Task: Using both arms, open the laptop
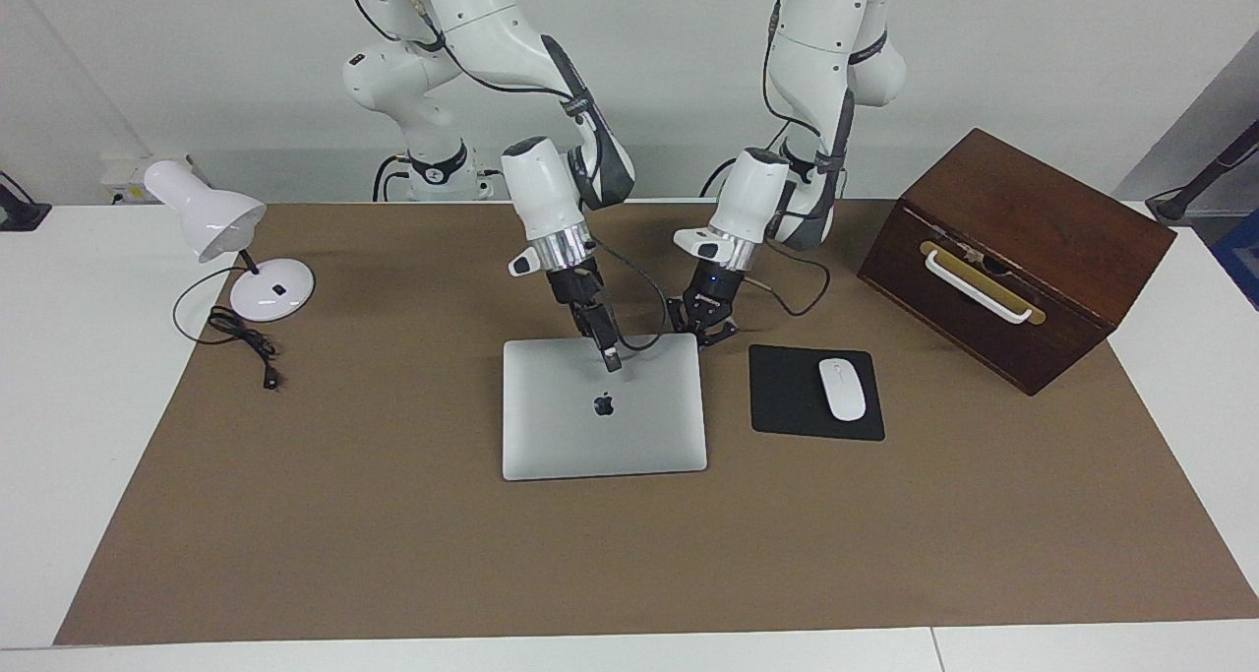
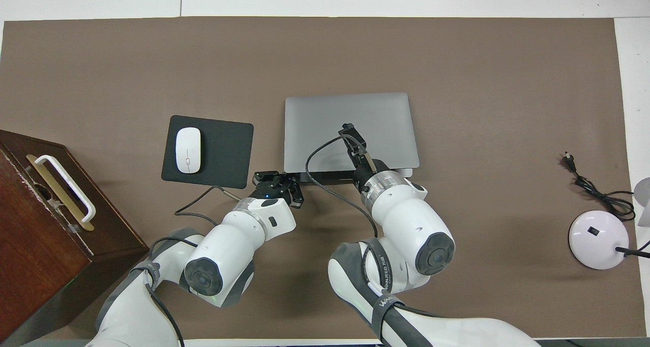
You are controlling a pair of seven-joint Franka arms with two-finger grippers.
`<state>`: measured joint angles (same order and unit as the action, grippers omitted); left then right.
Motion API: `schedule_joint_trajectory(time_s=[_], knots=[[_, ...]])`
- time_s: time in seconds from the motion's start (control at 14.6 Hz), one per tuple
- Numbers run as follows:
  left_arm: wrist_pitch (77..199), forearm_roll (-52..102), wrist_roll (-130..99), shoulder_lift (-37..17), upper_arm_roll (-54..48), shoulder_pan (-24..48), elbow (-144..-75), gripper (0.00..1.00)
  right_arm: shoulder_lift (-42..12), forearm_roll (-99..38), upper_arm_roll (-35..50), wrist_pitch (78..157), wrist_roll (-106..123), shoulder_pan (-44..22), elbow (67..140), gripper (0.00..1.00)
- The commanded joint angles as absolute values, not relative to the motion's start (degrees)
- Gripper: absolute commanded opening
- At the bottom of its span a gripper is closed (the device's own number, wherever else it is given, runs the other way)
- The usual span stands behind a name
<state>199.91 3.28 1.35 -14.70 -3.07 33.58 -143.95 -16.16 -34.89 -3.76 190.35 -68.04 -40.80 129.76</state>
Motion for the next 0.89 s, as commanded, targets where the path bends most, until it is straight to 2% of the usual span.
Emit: schedule_joint_trajectory(time_s=[0.0, 0.21, 0.55, 0.82], knots=[[200.74, 2.90, 1.93, -18.54, -2.64, 34.45, -141.50, 0.00, -16.53, -36.12, -5.61, 184.25, -64.08, -39.99, 125.61, 1.00], [200.83, 2.90, 1.93, -18.55, -2.64, 34.54, -141.33, 0.00, -16.26, -34.90, -8.43, 177.21, -63.81, -39.99, 122.44, 1.00], [200.74, 2.72, 1.93, -18.63, -2.64, 34.54, -141.33, 0.00, -16.17, -28.40, -14.58, 160.69, -63.98, -39.64, 113.05, 1.00], [200.83, 2.64, 2.02, -18.72, -2.64, 34.54, -141.33, 0.00, -18.53, -26.28, -14.68, 155.75, -64.60, -37.71, 106.19, 1.00]])
